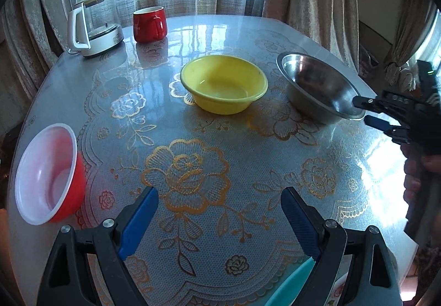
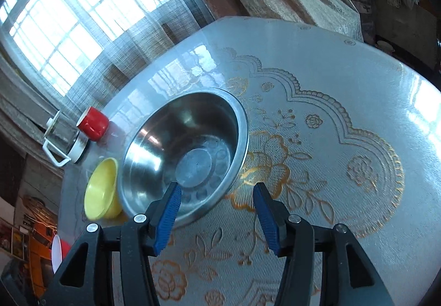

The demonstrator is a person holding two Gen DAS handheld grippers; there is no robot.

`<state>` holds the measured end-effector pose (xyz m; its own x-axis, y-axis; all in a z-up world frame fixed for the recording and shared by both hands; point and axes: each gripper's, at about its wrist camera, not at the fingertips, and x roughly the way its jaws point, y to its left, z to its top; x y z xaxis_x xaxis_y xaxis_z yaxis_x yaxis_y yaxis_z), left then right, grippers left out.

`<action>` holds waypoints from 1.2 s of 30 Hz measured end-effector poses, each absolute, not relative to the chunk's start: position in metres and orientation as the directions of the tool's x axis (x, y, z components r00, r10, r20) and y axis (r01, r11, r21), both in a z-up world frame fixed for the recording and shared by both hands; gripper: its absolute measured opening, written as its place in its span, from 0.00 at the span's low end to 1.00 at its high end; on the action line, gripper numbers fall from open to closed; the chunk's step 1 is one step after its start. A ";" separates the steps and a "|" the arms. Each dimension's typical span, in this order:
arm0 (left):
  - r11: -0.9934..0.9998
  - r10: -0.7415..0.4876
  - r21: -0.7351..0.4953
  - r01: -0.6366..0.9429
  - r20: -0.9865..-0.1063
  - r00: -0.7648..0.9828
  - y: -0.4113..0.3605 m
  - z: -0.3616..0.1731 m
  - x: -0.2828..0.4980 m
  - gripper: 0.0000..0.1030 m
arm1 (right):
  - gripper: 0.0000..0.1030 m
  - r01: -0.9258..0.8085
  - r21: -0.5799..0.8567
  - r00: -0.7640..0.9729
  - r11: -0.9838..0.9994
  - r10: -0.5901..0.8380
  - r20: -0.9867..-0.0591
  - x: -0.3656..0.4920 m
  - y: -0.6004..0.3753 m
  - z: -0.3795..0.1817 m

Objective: Organize plates and bowls
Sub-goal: 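Move the left gripper to the steel bowl and close on its rim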

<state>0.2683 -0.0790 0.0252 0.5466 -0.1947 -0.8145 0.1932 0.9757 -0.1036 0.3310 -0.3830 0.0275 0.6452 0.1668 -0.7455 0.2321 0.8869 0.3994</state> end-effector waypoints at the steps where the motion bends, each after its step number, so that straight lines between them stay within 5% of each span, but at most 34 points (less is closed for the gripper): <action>1: 0.975 -0.199 -0.105 0.197 -0.813 0.548 -0.080 0.026 0.270 0.88 | 0.54 0.235 0.397 0.638 0.887 0.168 -0.752 0.336 -0.384 0.023; 2: 0.974 -0.202 -0.106 0.202 -0.810 0.550 -0.082 0.027 0.271 0.88 | 0.53 0.236 0.399 0.632 0.886 0.172 -0.756 0.339 -0.384 0.019; 4: 0.972 -0.208 -0.107 0.210 -0.806 0.555 -0.084 0.029 0.273 0.88 | 0.36 0.230 0.426 0.630 0.875 0.199 -0.751 0.341 -0.387 0.011; 13: 0.958 -0.253 -0.121 0.261 -0.787 0.563 -0.108 0.040 0.283 0.88 | 0.19 0.172 0.478 0.668 0.861 0.255 -0.699 0.327 -0.391 0.011; 26: 0.937 -0.320 -0.166 0.307 -0.759 0.567 -0.145 0.054 0.319 0.86 | 0.19 0.140 0.469 0.670 0.872 0.265 -0.694 0.287 -0.398 0.008; 33: 0.922 -0.357 -0.219 0.318 -0.800 0.483 -0.172 0.041 0.346 0.64 | 0.19 0.134 0.483 0.679 0.866 0.275 -0.681 0.277 -0.401 0.007; 36: 0.915 -0.369 -0.235 0.329 -0.818 0.442 -0.183 0.034 0.353 0.44 | 0.19 0.137 0.489 0.682 0.862 0.275 -0.677 0.275 -0.401 0.006</action>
